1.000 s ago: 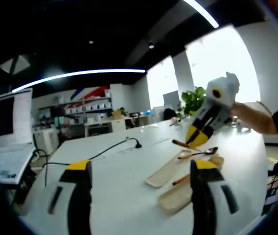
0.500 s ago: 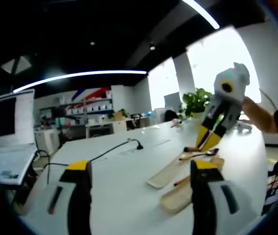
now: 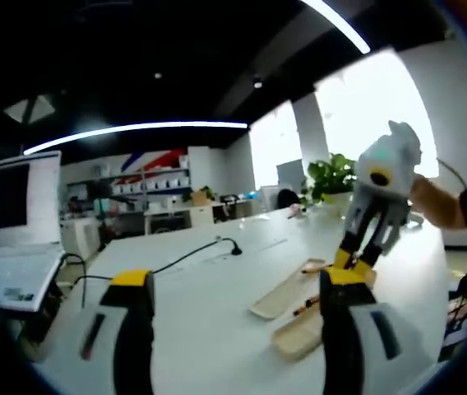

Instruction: Arrange the utensils inside the cutlery case until each visible utensil rests in its matching compartment.

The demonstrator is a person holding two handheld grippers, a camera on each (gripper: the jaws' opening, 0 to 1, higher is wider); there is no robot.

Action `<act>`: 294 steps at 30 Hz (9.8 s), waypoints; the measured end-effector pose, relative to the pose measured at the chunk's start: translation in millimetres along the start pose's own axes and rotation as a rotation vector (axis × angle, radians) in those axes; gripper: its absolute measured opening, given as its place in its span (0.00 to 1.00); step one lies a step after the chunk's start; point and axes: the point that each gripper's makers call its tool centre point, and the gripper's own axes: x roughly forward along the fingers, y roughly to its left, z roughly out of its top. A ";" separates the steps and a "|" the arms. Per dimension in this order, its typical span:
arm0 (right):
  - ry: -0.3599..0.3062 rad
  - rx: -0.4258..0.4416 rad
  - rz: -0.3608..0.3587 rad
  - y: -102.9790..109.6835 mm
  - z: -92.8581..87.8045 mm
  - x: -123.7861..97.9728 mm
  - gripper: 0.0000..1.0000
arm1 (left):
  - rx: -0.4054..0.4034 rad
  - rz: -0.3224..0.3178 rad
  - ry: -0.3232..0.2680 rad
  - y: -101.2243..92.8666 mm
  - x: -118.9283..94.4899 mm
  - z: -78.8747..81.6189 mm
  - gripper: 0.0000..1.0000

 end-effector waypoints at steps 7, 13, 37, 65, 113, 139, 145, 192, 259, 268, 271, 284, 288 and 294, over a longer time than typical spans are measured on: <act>0.060 -0.029 0.033 1.7 -16.2 16.0 0.03 | 0.007 0.013 -0.011 2.9 -2.5 4.5 0.86; 0.094 -0.001 0.061 4.7 -20.3 20.2 0.03 | 0.004 0.012 -0.013 2.5 -2.0 5.4 0.86; 0.137 0.142 0.196 11.6 -41.8 52.1 0.04 | -0.001 0.028 -0.030 5.3 -1.9 8.8 0.83; 0.058 0.144 0.161 7.5 -23.3 47.6 0.00 | -0.007 0.034 -0.026 7.1 -4.0 7.2 0.82; 0.047 0.112 0.101 -18.3 -20.3 25.9 0.01 | -0.011 0.038 -0.021 9.2 -4.3 5.6 0.82; 0.156 0.231 0.111 -42.1 -70.7 42.4 0.04 | -0.013 0.043 -0.017 10.2 -4.9 4.9 0.81; 0.166 0.247 0.140 -39.3 -71.0 44.4 0.04 | -0.014 0.041 -0.009 9.9 -5.1 3.6 0.81; 0.216 0.235 0.106 -52.9 -60.5 32.1 0.04 | -0.030 0.064 -0.017 21.6 -7.0 6.1 0.80; 0.043 0.073 -0.170 -36.3 42.5 -136.6 0.04 | -0.040 0.071 -0.009 24.7 -9.1 2.9 0.79; 0.128 0.048 0.028 -7.1 35.5 -101.7 0.04 | -0.045 0.080 -0.008 27.3 -10.3 2.2 0.79; 0.165 0.063 0.065 -2.9 28.0 -91.1 0.04 | -0.045 0.079 -0.015 26.8 -11.1 4.0 0.79; 0.234 0.044 0.071 -3.8 17.7 -51.9 0.04 | -0.045 0.082 -0.013 26.3 -13.0 3.0 0.79; 0.232 0.029 0.096 1.9 19.1 -34.9 0.04 | -0.049 0.089 -0.012 29.1 -13.9 2.6 0.79; 0.208 0.056 0.116 4.7 16.7 -16.4 0.04 | -0.037 0.080 -0.023 26.3 -17.0 8.6 0.78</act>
